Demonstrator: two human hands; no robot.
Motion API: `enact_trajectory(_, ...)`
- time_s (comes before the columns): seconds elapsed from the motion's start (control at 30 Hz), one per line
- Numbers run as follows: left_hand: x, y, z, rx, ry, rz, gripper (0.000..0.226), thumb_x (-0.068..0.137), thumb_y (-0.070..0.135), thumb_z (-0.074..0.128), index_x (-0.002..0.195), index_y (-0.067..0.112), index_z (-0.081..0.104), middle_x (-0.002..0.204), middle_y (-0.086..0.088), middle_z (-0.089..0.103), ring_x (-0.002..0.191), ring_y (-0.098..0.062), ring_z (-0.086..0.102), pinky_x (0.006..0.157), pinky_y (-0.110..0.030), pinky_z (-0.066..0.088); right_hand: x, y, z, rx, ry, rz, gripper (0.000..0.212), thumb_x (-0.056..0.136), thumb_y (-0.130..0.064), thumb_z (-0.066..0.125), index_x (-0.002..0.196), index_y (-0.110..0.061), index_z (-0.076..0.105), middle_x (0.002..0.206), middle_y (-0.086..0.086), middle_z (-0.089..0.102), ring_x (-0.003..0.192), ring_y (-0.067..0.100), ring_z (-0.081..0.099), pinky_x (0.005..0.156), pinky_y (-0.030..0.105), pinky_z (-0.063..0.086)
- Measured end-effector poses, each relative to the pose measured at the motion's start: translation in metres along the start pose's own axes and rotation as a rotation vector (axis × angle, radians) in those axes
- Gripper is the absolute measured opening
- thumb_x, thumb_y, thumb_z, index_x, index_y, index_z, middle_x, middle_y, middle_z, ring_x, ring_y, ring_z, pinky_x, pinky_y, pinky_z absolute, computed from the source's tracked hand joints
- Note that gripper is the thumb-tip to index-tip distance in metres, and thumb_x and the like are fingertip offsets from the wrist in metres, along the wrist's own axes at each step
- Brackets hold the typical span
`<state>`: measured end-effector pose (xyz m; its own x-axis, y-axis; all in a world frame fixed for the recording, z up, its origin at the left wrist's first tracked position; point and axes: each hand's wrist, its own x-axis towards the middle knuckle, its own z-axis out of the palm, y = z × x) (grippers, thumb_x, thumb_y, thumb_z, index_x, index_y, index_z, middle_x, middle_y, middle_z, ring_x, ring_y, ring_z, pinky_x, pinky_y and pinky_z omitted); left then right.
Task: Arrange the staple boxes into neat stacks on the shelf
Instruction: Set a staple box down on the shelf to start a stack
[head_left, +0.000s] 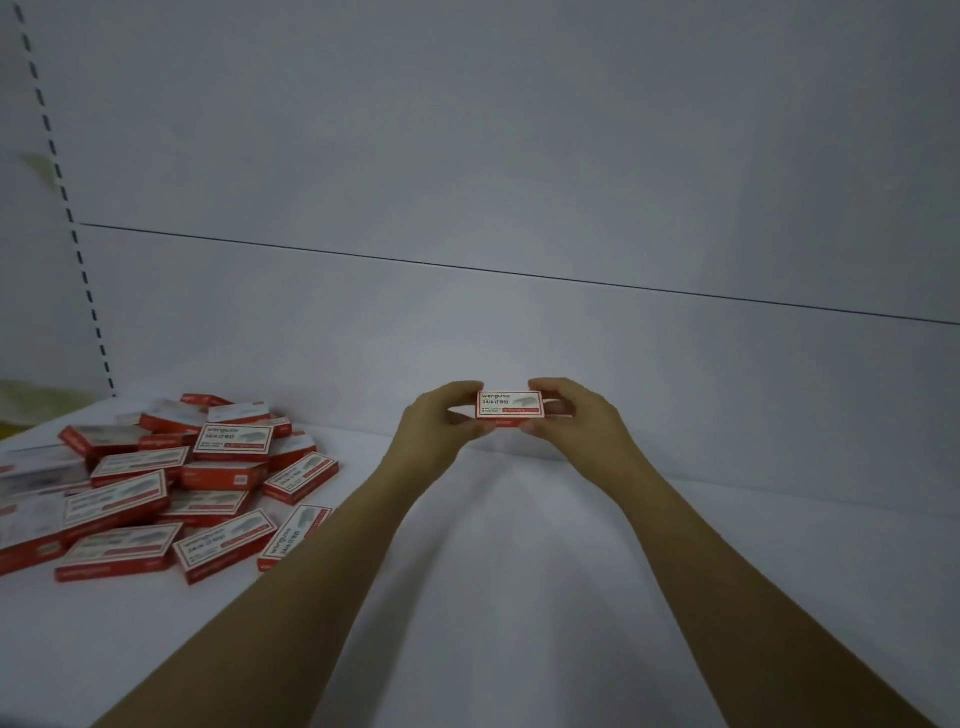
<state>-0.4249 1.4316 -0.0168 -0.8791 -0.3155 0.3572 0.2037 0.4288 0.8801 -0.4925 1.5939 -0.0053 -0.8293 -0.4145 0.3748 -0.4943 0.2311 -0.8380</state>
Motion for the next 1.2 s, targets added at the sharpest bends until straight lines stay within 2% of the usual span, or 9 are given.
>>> enact_trajectory(0.07,0.001,-0.004,0.000,-0.139,-0.025,-0.070,0.039,0.087,0.015,0.065,0.125,0.008,0.057,0.113,-0.007,0.066,0.089,-0.021,0.068,0.087,-0.029,0.053,0.002,0.008,0.001,0.104,-0.022,0.087,0.040,0.084,-0.016,0.068,0.122,-0.017,0.057,0.115,0.002,0.065,0.097,0.011,0.064,0.088,0.018,0.049)
enact_trajectory(0.17,0.001,-0.008,0.005,-0.254,-0.013,-0.156,0.029,0.091,0.031,0.059,0.107,0.008,0.065,0.096,-0.009,0.067,0.078,-0.018,0.066,0.076,-0.026,0.054,0.003,0.017,0.010,0.209,-0.013,0.208,0.039,0.088,-0.036,0.061,0.120,-0.012,0.060,0.108,0.004,0.066,0.091,0.015,0.066,0.092,0.034,0.052)
enact_trajectory(0.33,0.001,-0.019,0.015,-0.322,0.053,-0.318,0.036,0.088,0.041,0.059,0.090,0.006,0.066,0.076,-0.009,0.065,0.061,-0.016,0.058,0.069,-0.029,0.052,0.004,0.022,0.026,0.469,-0.012,0.392,0.041,0.090,-0.038,0.057,0.106,-0.001,0.064,0.087,0.011,0.063,0.070,0.017,0.059,0.067,0.027,0.050)
enact_trajectory(0.57,0.011,-0.021,0.011,-0.319,0.026,-0.398,0.042,0.085,0.045,0.061,0.091,0.004,0.069,0.069,-0.007,0.064,0.055,-0.015,0.055,0.061,-0.025,0.049,0.007,0.027,0.030,0.617,-0.043,0.495,0.043,0.090,-0.038,0.058,0.108,0.000,0.064,0.084,0.012,0.063,0.060,0.015,0.055,0.061,0.026,0.046)
enact_trajectory(0.73,0.013,-0.018,0.007,-0.409,-0.048,-0.390,0.037,0.086,0.038,0.063,0.098,0.003,0.067,0.079,-0.011,0.066,0.062,-0.017,0.058,0.064,-0.024,0.051,0.009,0.026,0.024,0.650,-0.029,0.427,0.038,0.089,-0.034,0.060,0.108,-0.001,0.063,0.088,0.010,0.066,0.074,0.016,0.060,0.070,0.025,0.050)
enact_trajectory(0.87,0.011,-0.020,0.001,-0.548,-0.162,-0.304,0.030,0.086,0.010,0.065,0.114,0.003,0.059,0.106,-0.015,0.067,0.091,-0.023,0.067,0.083,-0.024,0.055,0.009,0.023,0.017,0.744,0.034,0.234,0.023,0.085,-0.013,0.065,0.106,-0.006,0.063,0.094,0.005,0.066,0.086,0.013,0.064,0.078,0.024,0.050)
enact_trajectory(0.97,0.008,-0.023,0.002,-0.548,-0.208,-0.236,0.041,0.082,-0.009,0.063,0.120,0.003,0.056,0.115,-0.013,0.066,0.104,-0.024,0.065,0.088,-0.025,0.054,0.006,0.015,0.017,0.542,0.004,0.094,0.040,0.075,-0.008,0.073,0.112,-0.019,0.063,0.113,0.002,0.066,0.105,0.016,0.063,0.088,0.029,0.050)
enact_trajectory(1.1,0.006,-0.028,0.008,-0.507,-0.228,-0.187,0.040,0.082,-0.012,0.060,0.117,0.005,0.060,0.113,-0.011,0.068,0.101,-0.021,0.067,0.087,-0.026,0.055,-0.007,-0.002,0.029,0.283,-0.047,-0.005,0.045,0.072,0.000,0.076,0.109,-0.023,0.063,0.107,-0.002,0.064,0.092,0.006,0.064,0.075,0.019,0.053)
enact_trajectory(1.2,0.006,-0.031,0.010,-0.501,-0.242,-0.177,0.041,0.081,-0.015,0.057,0.117,0.005,0.060,0.112,-0.013,0.068,0.102,-0.025,0.067,0.091,-0.032,0.054,-0.011,-0.003,0.039,0.131,-0.043,-0.066,0.045,0.071,-0.003,0.077,0.106,-0.027,0.062,0.108,-0.004,0.061,0.094,0.008,0.060,0.078,0.017,0.052)
